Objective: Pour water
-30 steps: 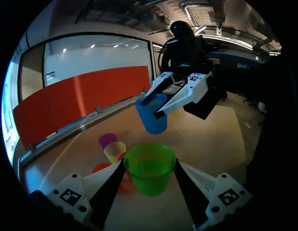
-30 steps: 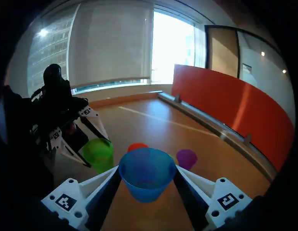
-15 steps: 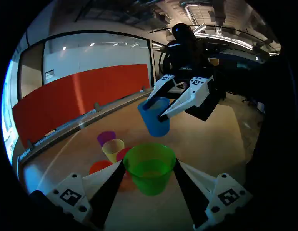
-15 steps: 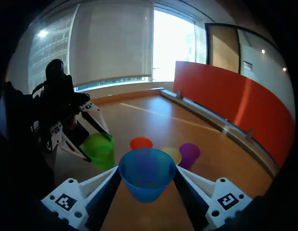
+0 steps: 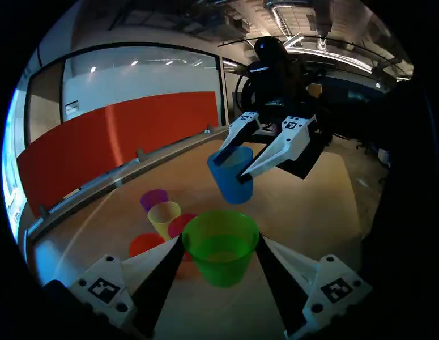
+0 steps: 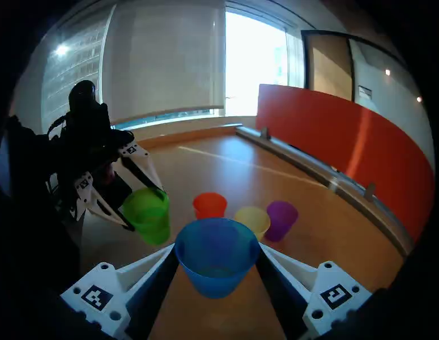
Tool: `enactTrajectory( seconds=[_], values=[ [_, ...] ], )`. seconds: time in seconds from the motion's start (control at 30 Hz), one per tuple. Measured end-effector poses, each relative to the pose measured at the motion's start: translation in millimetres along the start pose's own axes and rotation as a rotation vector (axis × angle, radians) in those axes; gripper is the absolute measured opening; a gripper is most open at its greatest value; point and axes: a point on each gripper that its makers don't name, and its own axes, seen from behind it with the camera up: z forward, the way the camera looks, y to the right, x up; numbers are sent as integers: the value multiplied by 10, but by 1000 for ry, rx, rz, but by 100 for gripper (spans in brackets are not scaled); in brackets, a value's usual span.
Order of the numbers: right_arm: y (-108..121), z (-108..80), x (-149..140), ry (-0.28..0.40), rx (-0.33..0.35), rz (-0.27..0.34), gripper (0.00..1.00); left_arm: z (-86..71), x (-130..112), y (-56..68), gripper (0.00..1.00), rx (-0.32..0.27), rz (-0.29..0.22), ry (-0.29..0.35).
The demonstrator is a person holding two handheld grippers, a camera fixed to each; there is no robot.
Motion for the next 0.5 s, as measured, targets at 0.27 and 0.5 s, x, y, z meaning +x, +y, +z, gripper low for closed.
enactTrajectory(
  seconds=[0.27,0.5],
  values=[
    [-6,4,-106,-7,3,15,92,16,-58,16,87,0,-3,-13],
    [-17,4,-209,-17,7,27,92,10,-85,32,87,0,-12,-15]
  ],
)
